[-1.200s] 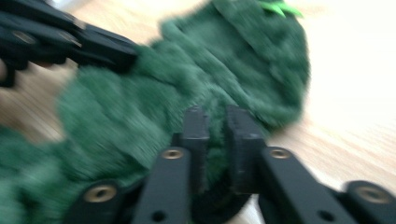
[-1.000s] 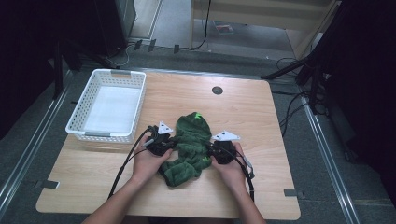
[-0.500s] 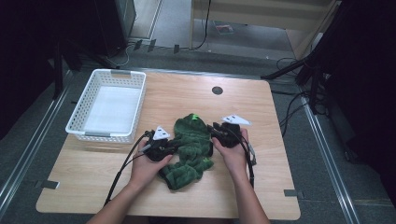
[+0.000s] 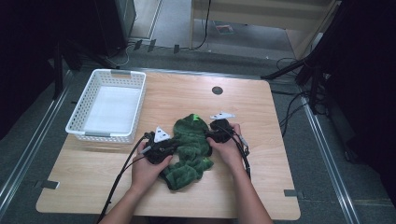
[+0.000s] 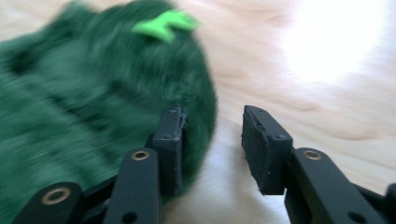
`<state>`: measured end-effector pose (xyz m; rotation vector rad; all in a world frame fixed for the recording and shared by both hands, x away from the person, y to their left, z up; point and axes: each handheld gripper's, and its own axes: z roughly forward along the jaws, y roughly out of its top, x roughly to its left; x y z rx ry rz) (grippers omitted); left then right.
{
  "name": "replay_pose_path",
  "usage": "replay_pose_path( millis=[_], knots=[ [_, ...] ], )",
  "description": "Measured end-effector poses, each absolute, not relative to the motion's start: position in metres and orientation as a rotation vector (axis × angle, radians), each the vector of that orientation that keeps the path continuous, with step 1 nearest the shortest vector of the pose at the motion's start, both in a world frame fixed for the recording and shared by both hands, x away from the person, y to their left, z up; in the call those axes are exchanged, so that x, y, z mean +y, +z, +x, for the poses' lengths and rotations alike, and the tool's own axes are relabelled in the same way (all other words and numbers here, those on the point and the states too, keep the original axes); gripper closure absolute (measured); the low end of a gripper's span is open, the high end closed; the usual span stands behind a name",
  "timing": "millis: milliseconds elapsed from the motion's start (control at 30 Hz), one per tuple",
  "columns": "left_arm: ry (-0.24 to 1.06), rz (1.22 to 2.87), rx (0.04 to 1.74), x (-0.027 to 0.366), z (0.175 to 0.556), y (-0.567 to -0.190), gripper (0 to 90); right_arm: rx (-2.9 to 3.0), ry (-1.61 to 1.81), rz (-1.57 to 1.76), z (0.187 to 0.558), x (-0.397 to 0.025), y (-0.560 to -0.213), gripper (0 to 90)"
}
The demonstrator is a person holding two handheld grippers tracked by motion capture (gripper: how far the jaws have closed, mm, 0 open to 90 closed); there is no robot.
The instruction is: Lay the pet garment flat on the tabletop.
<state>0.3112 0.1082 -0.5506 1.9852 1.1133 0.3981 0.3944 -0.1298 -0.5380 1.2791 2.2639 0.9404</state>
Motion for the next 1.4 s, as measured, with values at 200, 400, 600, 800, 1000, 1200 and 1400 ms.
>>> replay_pose_path(
  millis=[200, 400, 600, 800, 1000, 1200, 1400],
  knots=[
    [0.396, 1.985, 1.115, 0.108, 0.311, -0.551, 72.6, 2.16, 0.924, 1.327, 0.409, -0.136, -0.541, 58.7],
    [0.398, 1.98, 1.118, 0.109, 0.311, -0.55, 71.5, 2.267, 1.003, 1.337, 0.406, -0.141, -0.533, 50.1],
    [0.404, 1.984, 1.115, 0.109, 0.311, -0.55, 70.6, 2.226, 1.12, 1.333, 0.393, -0.142, -0.514, 54.1],
    [0.413, 1.984, 1.111, 0.109, 0.311, -0.55, 69.0, 2.285, 1.226, 1.234, 0.371, -0.118, -0.51, 72.2],
    [0.41, 1.982, 1.114, 0.109, 0.31, -0.55, 68.6, 2.468, 1.177, 1.082, 0.336, -0.107, -0.526, 81.6],
    [0.41, 1.981, 1.124, 0.109, 0.311, -0.551, 70.8, 2.408, 1.13, 1.187, 0.332, -0.132, -0.541, 83.5],
    [0.417, 1.988, 1.082, 0.108, 0.308, -0.55, 66.3, 2.388, 1.227, 1.219, 0.334, -0.139, -0.529, 74.6]
  ],
)
